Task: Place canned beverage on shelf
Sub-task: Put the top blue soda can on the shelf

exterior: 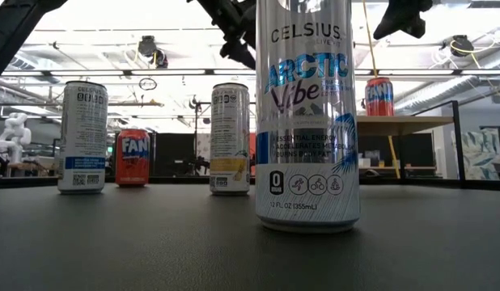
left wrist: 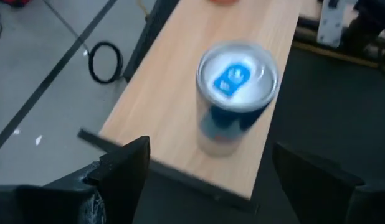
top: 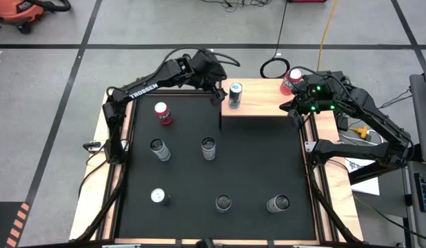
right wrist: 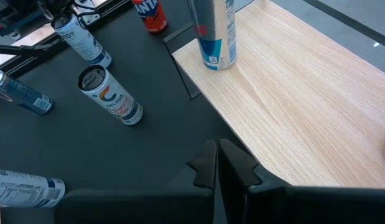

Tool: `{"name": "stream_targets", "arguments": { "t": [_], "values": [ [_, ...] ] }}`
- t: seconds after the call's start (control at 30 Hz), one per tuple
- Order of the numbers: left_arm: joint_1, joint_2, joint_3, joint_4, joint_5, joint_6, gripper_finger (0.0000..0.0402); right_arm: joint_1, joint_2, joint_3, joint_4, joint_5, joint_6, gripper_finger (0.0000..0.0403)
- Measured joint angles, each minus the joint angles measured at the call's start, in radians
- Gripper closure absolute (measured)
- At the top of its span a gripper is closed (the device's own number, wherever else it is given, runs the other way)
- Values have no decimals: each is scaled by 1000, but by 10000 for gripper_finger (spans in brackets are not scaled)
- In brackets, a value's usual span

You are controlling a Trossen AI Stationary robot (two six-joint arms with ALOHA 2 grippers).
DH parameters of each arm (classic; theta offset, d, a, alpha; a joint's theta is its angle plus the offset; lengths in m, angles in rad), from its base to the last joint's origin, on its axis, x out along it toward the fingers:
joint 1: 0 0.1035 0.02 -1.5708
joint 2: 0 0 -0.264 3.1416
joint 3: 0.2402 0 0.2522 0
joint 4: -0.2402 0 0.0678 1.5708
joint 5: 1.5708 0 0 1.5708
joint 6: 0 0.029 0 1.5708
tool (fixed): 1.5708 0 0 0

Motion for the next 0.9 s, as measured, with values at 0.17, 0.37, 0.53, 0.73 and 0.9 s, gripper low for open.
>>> {"name": "stream_targets", "arguments": {
  "t": [0.17,0.37,0.53,0.73,0.9],
  "values": [
    [0,8,-18,11,-44,0,61,0,0,0,0,0,0,403],
    [-1,8,-20,25,-46,0,61,0,0,0,0,0,0,403],
    [-9,21,-21,29,-46,-2,75,0,0,0,0,0,0,403],
    [-9,47,-22,76,-46,-10,109,0,0,0,0,0,0,403],
    [-10,47,-22,104,-46,-10,128,0,0,0,0,0,0,403]
  ]
}}
